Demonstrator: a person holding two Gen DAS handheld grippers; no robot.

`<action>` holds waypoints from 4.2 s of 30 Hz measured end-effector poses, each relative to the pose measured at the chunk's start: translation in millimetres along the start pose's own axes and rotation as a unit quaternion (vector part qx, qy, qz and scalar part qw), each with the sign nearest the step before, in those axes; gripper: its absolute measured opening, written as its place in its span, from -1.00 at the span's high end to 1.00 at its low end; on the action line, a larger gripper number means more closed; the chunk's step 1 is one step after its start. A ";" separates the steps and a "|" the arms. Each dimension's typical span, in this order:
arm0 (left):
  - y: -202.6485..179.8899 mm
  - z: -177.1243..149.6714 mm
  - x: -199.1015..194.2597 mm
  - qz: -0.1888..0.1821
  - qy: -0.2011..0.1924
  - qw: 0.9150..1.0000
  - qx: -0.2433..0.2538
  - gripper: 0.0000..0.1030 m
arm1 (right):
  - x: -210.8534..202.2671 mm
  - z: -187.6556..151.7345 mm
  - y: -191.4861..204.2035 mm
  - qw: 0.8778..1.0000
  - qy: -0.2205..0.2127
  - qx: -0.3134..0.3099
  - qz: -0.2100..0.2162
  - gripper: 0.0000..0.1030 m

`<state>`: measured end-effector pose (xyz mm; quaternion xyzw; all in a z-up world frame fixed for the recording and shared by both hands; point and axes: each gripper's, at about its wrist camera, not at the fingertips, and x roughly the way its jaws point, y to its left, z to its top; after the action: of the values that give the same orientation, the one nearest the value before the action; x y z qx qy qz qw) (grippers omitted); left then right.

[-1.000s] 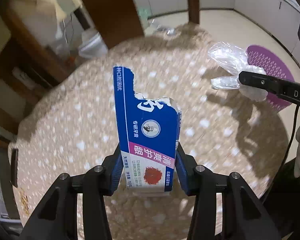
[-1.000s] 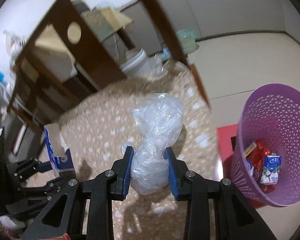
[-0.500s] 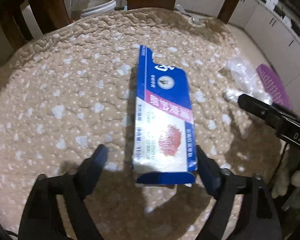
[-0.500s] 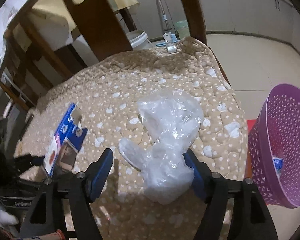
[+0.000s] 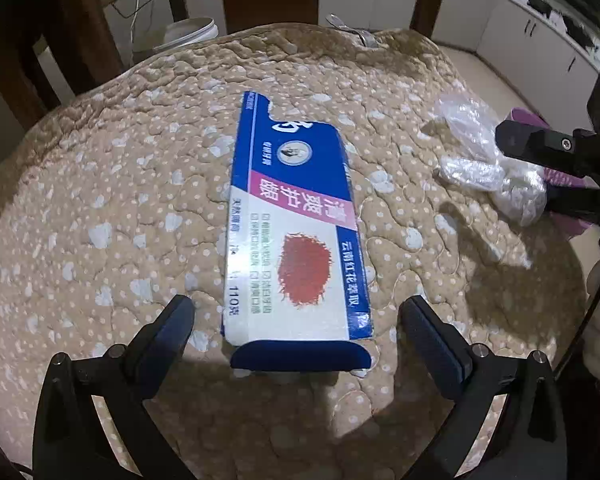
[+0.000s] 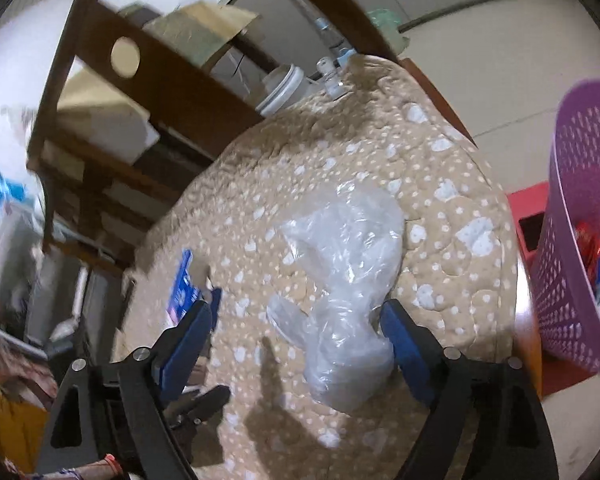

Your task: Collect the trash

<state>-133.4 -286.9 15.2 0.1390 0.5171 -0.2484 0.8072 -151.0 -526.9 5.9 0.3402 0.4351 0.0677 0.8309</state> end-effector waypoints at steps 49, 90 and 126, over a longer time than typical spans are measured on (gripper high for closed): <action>-119.3 77.7 -68.3 0.021 -0.077 0.991 0.105 0.08 | -136.7 10.1 -44.3 0.970 -0.190 0.040 -0.147 0.38; -282.2 128.9 -18.5 -0.022 -0.077 0.965 0.250 0.07 | -195.2 8.3 -140.4 0.936 -0.246 0.164 -0.192 0.38; -286.7 147.1 22.6 -0.055 -0.041 0.972 0.223 0.07 | -189.9 19.6 -151.3 0.933 -0.237 0.184 -0.198 0.38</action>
<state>-169.2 -603.7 66.8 0.2767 0.4218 -0.4072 0.7614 -280.0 -729.2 47.7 0.4004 0.2894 -0.2624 0.8289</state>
